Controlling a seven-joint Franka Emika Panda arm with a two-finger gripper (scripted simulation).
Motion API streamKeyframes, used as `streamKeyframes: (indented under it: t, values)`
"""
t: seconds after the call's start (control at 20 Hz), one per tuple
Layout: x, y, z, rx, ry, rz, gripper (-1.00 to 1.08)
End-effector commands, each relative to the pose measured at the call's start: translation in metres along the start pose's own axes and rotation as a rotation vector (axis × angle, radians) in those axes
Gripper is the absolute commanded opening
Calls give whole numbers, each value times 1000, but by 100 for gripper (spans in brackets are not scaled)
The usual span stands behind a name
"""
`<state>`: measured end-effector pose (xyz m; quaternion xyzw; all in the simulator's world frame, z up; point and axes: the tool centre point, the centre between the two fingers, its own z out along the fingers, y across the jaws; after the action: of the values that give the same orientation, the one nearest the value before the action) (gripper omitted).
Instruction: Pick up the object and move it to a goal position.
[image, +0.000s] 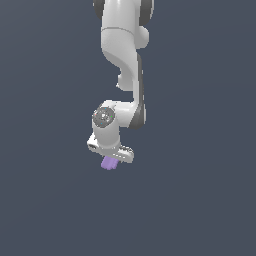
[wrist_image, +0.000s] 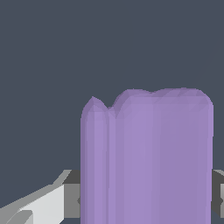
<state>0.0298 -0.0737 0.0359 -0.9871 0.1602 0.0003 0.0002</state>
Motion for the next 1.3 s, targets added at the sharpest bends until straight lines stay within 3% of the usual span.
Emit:
streamKeyframes:
  t: [0.0,0.35,1.25]
  values:
    - [-4,-7,-13,0,1,-1,-100]
    - [-24,-35,-69,1,1,0,-100]
    - [-89,-132,-266,-2,2,1,-100]
